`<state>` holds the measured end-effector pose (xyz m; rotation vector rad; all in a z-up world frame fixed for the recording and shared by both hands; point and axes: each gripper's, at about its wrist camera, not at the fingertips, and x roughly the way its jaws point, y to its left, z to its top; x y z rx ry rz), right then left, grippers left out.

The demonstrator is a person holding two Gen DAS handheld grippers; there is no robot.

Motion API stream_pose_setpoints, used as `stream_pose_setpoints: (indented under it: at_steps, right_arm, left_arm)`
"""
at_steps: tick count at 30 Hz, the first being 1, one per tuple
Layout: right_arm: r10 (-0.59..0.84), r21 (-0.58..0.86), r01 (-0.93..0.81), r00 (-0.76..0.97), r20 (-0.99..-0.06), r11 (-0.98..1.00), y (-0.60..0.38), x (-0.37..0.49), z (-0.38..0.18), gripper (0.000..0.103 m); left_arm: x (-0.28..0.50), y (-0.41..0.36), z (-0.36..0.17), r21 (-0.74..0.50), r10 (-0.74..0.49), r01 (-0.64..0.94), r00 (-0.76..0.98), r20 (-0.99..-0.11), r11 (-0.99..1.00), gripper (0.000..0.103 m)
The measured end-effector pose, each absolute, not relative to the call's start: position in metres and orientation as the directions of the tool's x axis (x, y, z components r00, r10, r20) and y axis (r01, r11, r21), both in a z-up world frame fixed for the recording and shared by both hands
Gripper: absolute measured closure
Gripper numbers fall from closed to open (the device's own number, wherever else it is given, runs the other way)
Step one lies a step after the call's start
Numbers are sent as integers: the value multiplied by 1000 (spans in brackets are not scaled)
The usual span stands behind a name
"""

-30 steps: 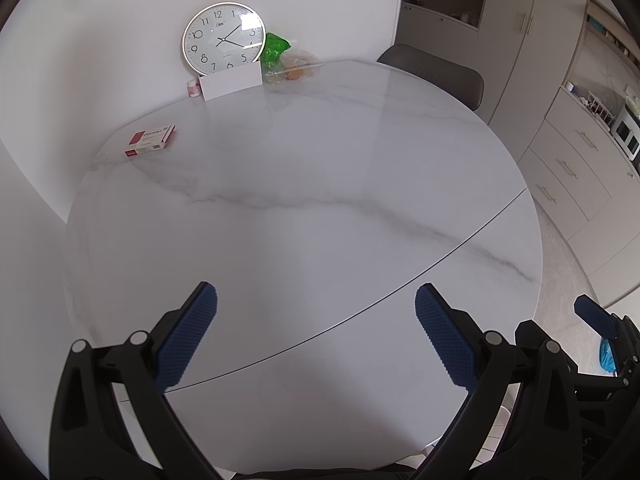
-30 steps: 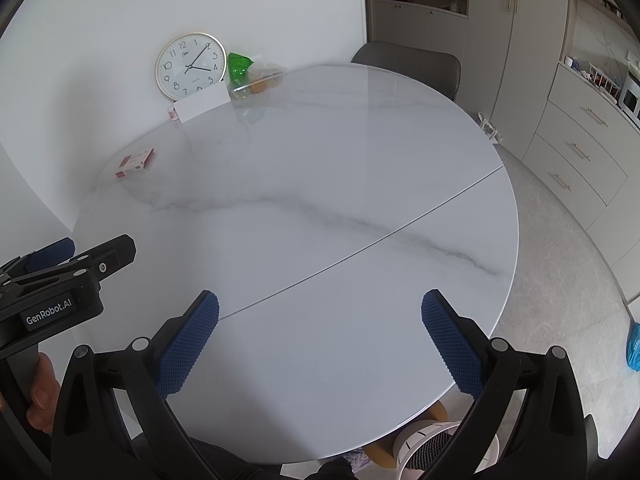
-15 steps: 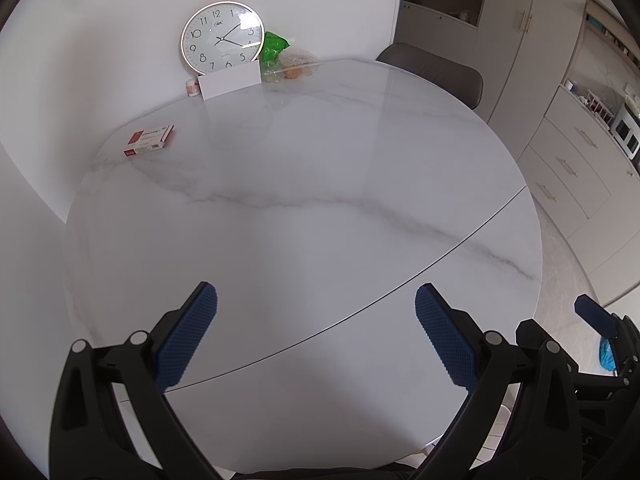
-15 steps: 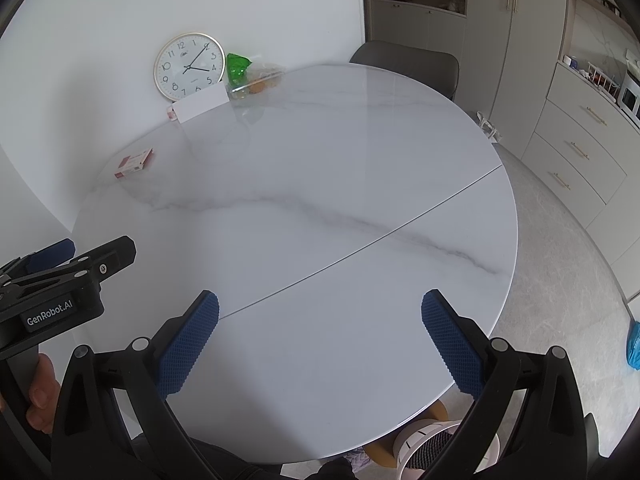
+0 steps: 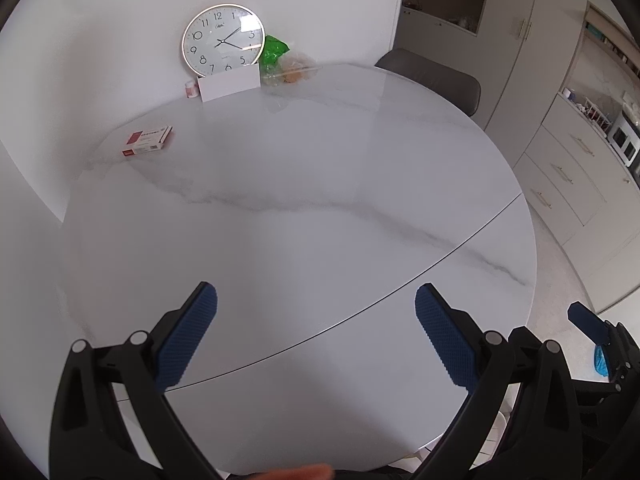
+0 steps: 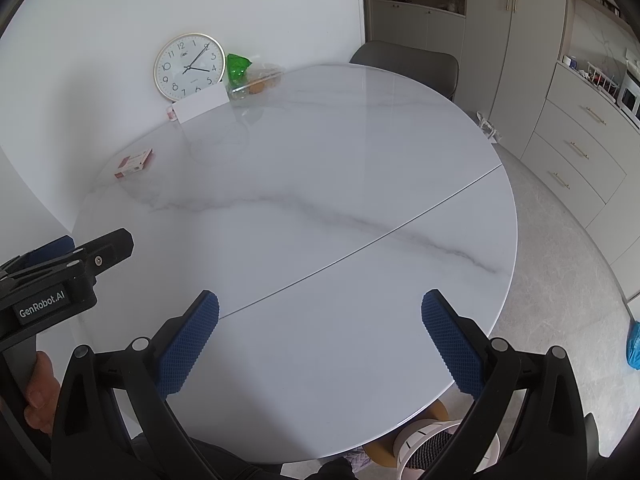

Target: Collect trash

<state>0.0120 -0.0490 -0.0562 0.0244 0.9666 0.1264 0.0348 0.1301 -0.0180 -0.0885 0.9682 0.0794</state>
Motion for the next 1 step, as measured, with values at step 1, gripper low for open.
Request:
stream_pose_setpoints:
  at_steps: [1]
  right_arm:
    - [118,77,-96,561,-819,992,-49,12,-56,2]
  left_arm:
    - [35,130,-18,-36,32,-109,562,-826,993,8]
